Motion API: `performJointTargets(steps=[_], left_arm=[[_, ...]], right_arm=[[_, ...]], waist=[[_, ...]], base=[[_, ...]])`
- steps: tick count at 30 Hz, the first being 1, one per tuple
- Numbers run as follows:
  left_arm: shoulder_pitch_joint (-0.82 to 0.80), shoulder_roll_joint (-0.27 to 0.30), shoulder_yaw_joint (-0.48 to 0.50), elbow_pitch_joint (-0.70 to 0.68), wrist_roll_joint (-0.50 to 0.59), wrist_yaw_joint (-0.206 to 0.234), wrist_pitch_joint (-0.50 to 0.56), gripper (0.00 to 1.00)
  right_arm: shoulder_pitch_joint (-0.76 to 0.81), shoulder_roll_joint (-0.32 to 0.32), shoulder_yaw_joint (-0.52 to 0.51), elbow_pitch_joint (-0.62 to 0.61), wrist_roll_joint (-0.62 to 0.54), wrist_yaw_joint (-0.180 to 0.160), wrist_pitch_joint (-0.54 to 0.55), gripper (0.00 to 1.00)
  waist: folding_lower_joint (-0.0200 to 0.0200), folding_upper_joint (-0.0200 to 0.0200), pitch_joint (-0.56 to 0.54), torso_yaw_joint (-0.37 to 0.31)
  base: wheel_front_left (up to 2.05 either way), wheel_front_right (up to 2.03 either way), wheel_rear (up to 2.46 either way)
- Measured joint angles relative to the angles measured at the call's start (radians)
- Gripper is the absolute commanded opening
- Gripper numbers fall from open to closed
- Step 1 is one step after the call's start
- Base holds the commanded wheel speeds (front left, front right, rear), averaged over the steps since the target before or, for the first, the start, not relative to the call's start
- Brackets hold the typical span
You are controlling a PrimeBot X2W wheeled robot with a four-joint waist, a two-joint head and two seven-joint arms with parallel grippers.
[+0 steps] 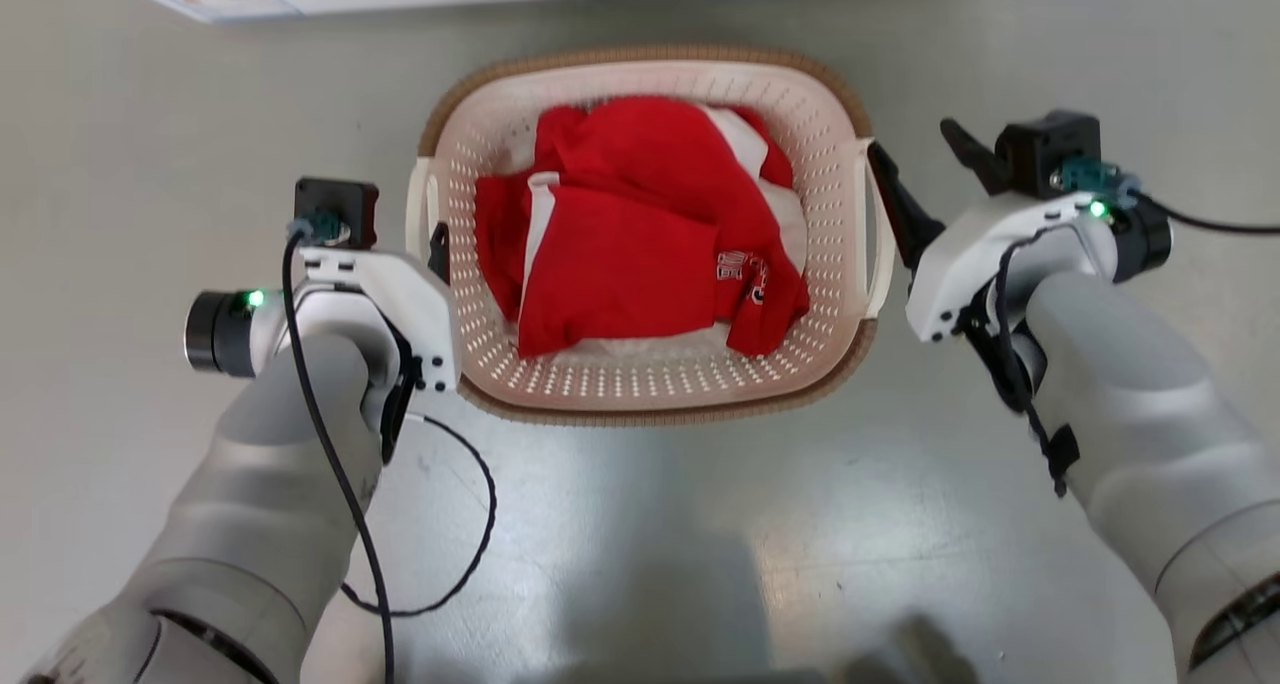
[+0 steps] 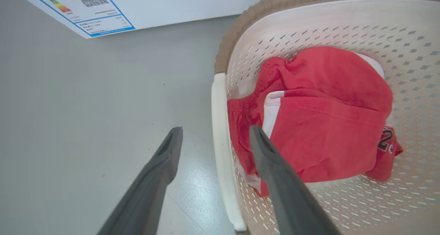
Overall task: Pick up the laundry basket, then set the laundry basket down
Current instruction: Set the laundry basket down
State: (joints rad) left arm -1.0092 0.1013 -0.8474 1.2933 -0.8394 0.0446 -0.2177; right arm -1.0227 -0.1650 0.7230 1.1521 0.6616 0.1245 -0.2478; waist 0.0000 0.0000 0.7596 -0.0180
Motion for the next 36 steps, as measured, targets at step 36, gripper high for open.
performJointTargets(steps=[36], left_arm=[[0.563, 0.091, 0.419, -0.486, 0.171, 0.017, -0.035, 1.00]], right_arm=[[0.596, 0.043, -0.626, -0.470, -0.503, 0.000, 0.000, 1.00]], waist=[[0.0000, 0.0000, -0.563, -0.024]], base=[[0.00, 0.00, 0.00]])
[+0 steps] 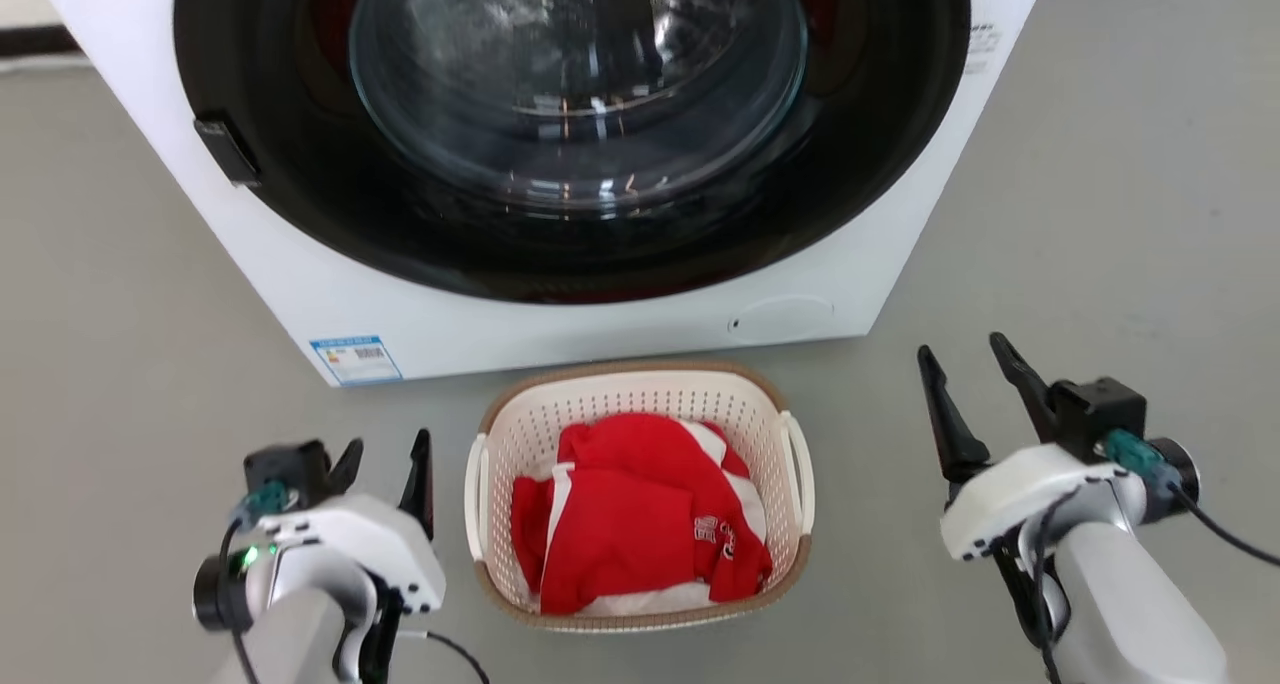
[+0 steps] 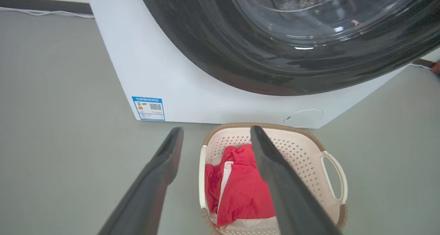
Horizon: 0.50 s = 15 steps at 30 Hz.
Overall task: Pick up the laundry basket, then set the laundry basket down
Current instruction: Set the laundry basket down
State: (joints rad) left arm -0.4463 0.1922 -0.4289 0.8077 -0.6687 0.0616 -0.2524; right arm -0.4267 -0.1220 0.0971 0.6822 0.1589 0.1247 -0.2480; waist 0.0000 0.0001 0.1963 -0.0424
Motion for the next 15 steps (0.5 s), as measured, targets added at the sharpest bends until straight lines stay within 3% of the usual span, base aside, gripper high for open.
performJointTargets(steps=[10, 15], left_arm=[[0.212, -0.006, 0.193, -0.202, 0.122, -0.002, 0.000, 1.00], [0.310, -0.023, 0.261, -0.290, 0.187, -0.024, 0.000, 1.00]], right_arm=[[0.167, 0.000, -0.092, -0.209, -0.046, 0.000, 0.000, 1.00], [0.250, 0.000, -0.117, -0.282, -0.056, 0.000, 0.000, 1.00]], waist=[[0.0000, 0.0000, -0.085, -0.010], [0.0001, 0.0000, -0.116, -0.006]], base=[[0.00, 0.00, 0.00], [0.00, 0.00, 0.00]])
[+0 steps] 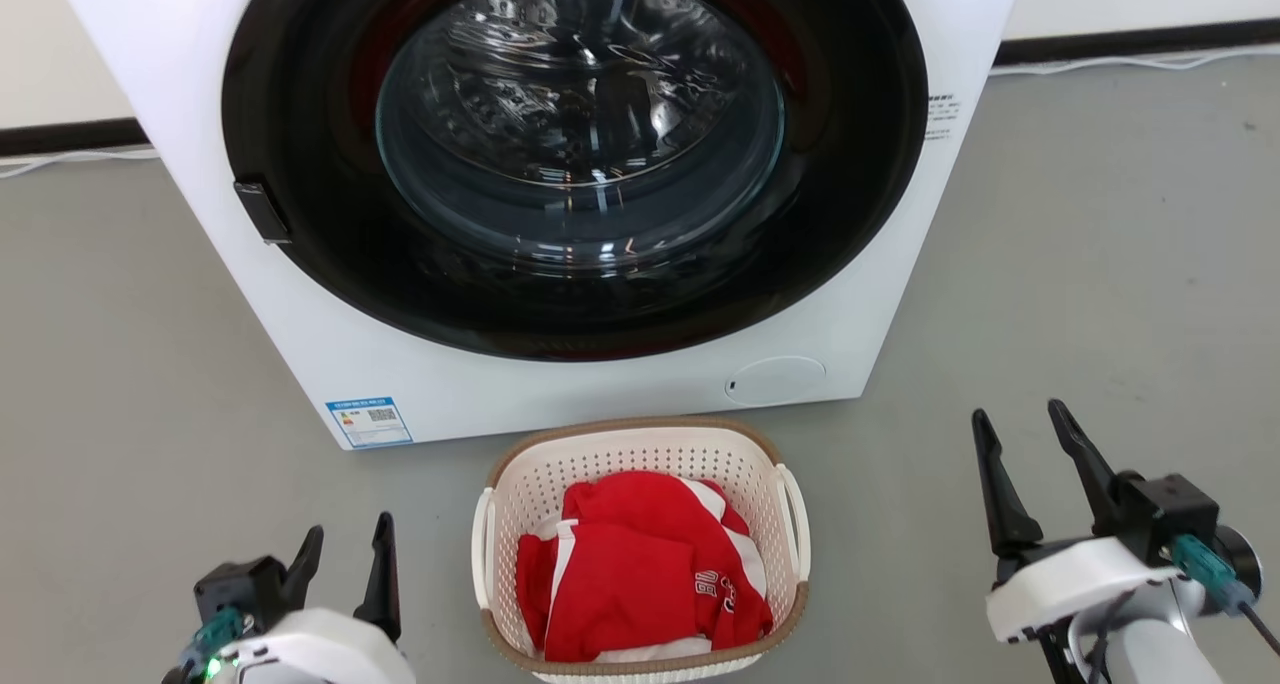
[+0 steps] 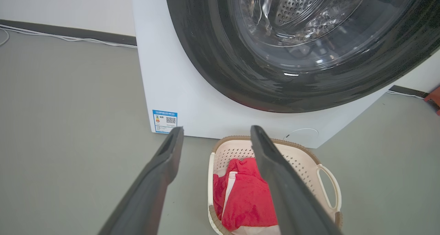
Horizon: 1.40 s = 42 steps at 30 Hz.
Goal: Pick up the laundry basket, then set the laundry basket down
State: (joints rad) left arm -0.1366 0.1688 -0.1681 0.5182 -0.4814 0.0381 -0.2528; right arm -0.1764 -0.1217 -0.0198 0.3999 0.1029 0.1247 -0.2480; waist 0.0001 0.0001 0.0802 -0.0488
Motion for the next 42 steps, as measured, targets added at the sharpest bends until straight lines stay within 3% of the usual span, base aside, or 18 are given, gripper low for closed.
performJointTargets(steps=[9, 21, 22, 28, 42], left_arm=[[0.116, -0.027, 0.110, -0.094, 0.080, -0.035, 0.000, 1.00], [0.185, -0.077, 0.213, -0.148, 0.142, -0.070, 0.000, 1.00], [0.189, -0.078, 0.216, -0.149, 0.154, -0.070, 0.000, 0.00], [0.214, -0.102, 0.215, -0.086, 0.137, -0.070, 0.016, 0.00], [0.213, -0.101, 0.216, -0.100, 0.004, -0.075, 0.051, 0.00]], right_arm=[[0.116, 0.015, -0.024, -0.103, -0.014, 0.000, 0.000, 1.00], [0.203, 0.036, -0.045, -0.144, -0.014, 0.000, 0.000, 1.00], [0.203, 0.036, -0.045, -0.142, -0.014, 0.000, 0.000, 0.00], [0.237, 0.053, -0.042, -0.078, 0.005, -0.001, 0.012, 0.00], [0.236, 0.055, -0.045, -0.081, 0.165, -0.001, 0.046, 0.00]], waist=[[0.0000, 0.0000, -0.055, 0.012], [0.0000, 0.0000, -0.092, 0.010], [0.0000, 0.0000, -0.093, 0.009], [-0.0001, 0.0000, -0.093, 0.010], [0.0002, 0.0000, -0.091, 0.014]], base=[[0.00, 0.00, 0.00], [0.00, 0.00, 0.00], [0.00, 0.00, 0.00], [0.00, 0.00, 0.00], [0.00, 0.00, 0.00]])
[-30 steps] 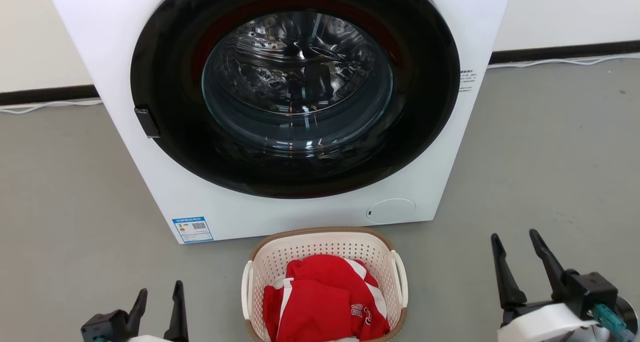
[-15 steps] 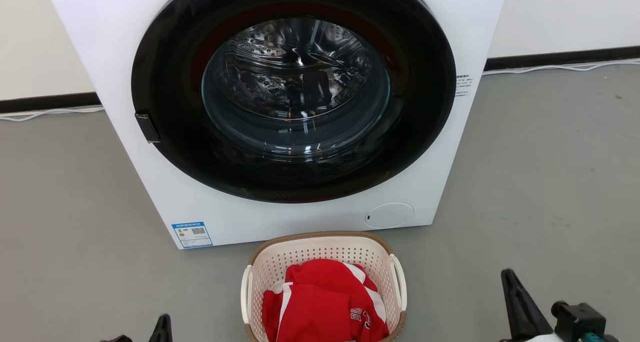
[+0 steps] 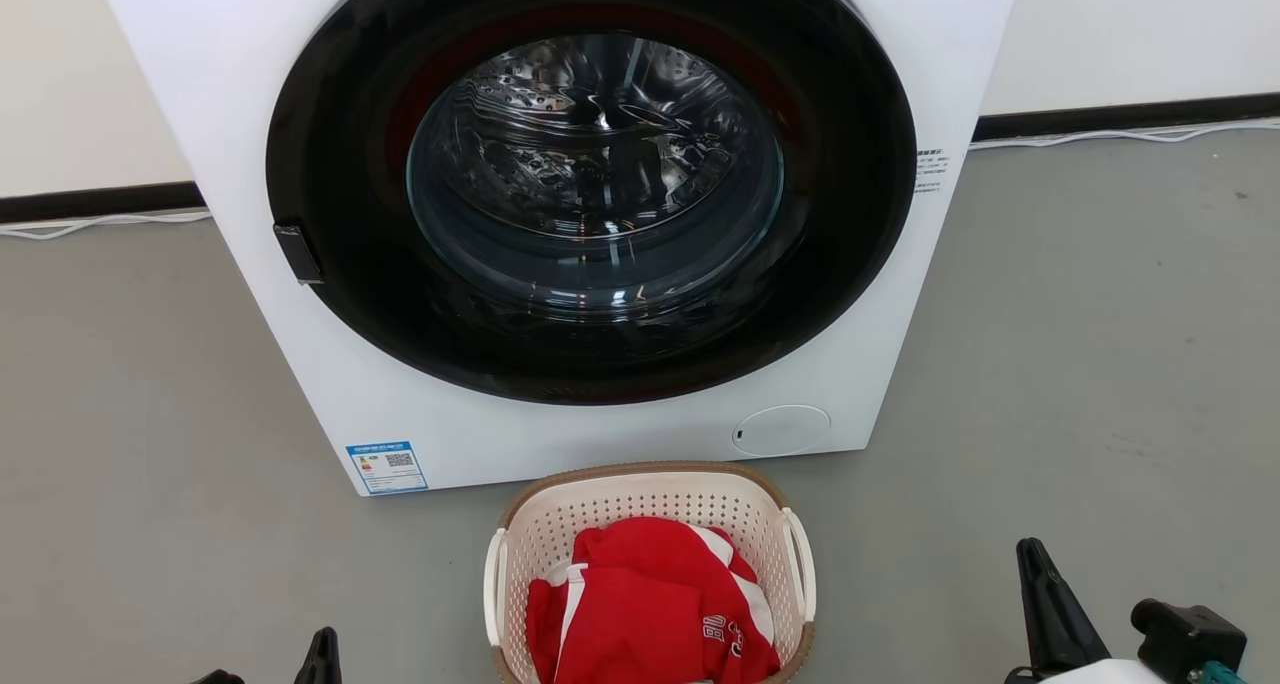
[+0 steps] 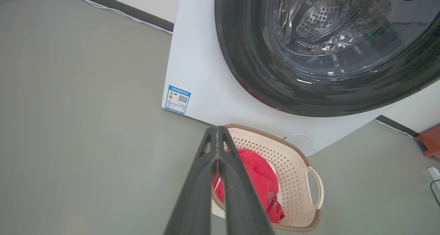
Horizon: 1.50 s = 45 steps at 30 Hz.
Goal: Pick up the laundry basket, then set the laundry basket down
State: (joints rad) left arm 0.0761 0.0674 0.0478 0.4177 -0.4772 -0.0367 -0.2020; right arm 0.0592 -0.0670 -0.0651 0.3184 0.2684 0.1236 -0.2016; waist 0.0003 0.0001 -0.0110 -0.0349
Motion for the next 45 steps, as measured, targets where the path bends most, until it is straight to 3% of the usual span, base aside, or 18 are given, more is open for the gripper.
performJointTargets(steps=[45], left_arm=[[-0.044, -0.007, 0.013, -0.059, -0.456, -0.035, 0.125, 0.00]], right_arm=[[-0.038, 0.011, -0.030, -0.016, 0.538, 0.000, 0.124, 0.00]], waist=[[-0.0002, 0.0000, 0.006, 0.014]], base=[[0.00, 0.00, 0.00]])
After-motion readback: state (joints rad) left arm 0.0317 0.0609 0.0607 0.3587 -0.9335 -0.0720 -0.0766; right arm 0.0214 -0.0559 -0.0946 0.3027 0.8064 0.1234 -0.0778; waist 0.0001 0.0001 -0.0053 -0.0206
